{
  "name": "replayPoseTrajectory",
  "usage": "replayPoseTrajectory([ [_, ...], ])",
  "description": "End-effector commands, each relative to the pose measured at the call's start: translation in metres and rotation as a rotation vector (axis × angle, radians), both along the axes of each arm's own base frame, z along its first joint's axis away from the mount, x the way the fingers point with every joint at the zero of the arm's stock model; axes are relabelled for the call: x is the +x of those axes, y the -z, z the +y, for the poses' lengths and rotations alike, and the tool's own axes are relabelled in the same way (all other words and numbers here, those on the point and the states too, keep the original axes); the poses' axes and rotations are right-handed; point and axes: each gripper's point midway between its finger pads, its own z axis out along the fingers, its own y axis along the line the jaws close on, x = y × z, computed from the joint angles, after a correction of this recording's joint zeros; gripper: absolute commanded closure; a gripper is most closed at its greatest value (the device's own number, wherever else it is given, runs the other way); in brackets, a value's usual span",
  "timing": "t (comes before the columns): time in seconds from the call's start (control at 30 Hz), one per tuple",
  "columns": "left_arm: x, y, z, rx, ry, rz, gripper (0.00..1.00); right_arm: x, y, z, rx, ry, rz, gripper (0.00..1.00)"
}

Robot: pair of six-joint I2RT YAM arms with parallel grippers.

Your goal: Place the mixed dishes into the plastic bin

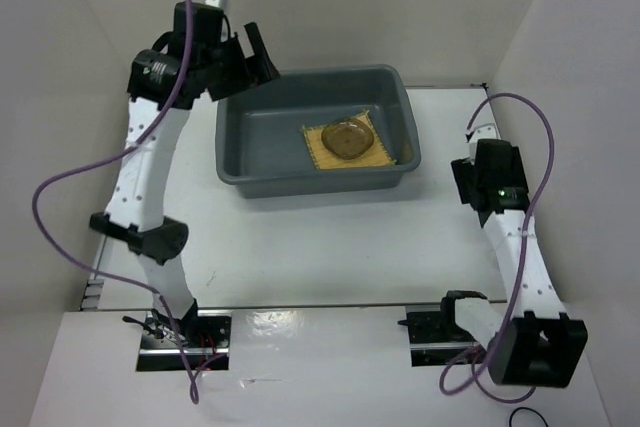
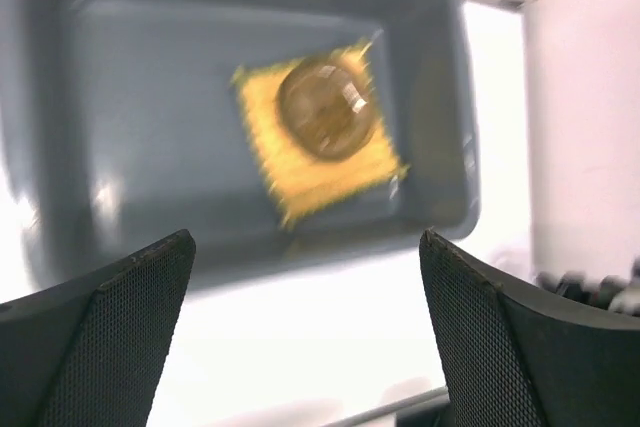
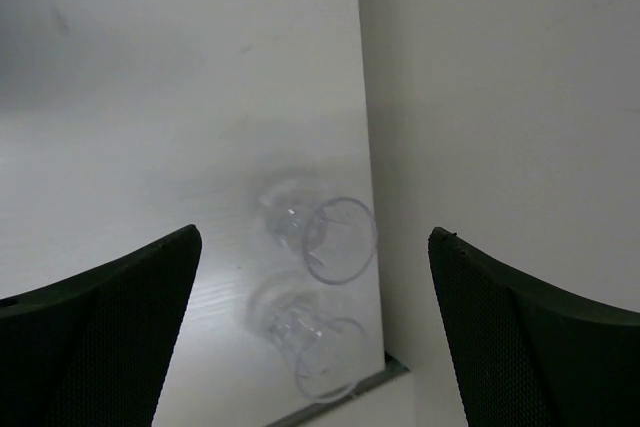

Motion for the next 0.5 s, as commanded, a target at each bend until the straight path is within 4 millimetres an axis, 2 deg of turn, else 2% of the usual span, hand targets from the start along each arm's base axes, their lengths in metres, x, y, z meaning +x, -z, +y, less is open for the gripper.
replayPoseTrajectory([
  [0.0, -0.043, 0.021, 0.030, 0.109, -0.076, 0.091, 0.01, -0.010, 0.002, -0.035, -0.041, 0.020, 0.142, 0.01],
  [0.03, -0.051, 0.024, 0.037, 0.116, -0.090, 0.084, 0.01, -0.005, 0.002, -0.040, -0.034, 0.004, 0.151, 0.01],
  [0.07, -0.049, 0.066, 0.036, 0.140, -0.088, 0.137, 0.01, -0.007, 0.014, -0.055, -0.013, 0.049, 0.195, 0.01],
  [0.1, -0.077, 0.046, 0.048, 0.073, -0.076, 0.059, 0.01, -0.006, 0.019, -0.062, -0.011, 0.063, 0.221, 0.01],
  [0.13, -0.086, 0.059, 0.055, 0.037, -0.085, 0.064, 0.01, -0.006, 0.034, -0.073, 0.008, 0.094, 0.276, 0.01],
  [0.17, -0.104, 0.081, 0.071, 0.001, -0.105, 0.067, 0.01, -0.008, 0.041, -0.078, 0.017, 0.111, 0.298, 0.01],
  [0.27, -0.130, 0.102, 0.094, 0.000, -0.128, 0.079, 0.01, -0.007, 0.043, -0.092, 0.034, 0.138, 0.277, 0.01],
  [0.3, -0.140, 0.119, 0.096, 0.014, -0.112, 0.138, 0.01, -0.010, 0.051, -0.091, 0.039, 0.137, 0.291, 0.01],
  [0.33, -0.145, 0.126, 0.097, 0.030, -0.105, 0.163, 0.01, -0.009, 0.051, -0.090, 0.028, 0.114, 0.286, 0.01],
  [0.47, -0.165, 0.135, 0.108, 0.064, -0.105, 0.182, 0.01, -0.016, 0.062, -0.086, 0.034, 0.098, 0.310, 0.01],
])
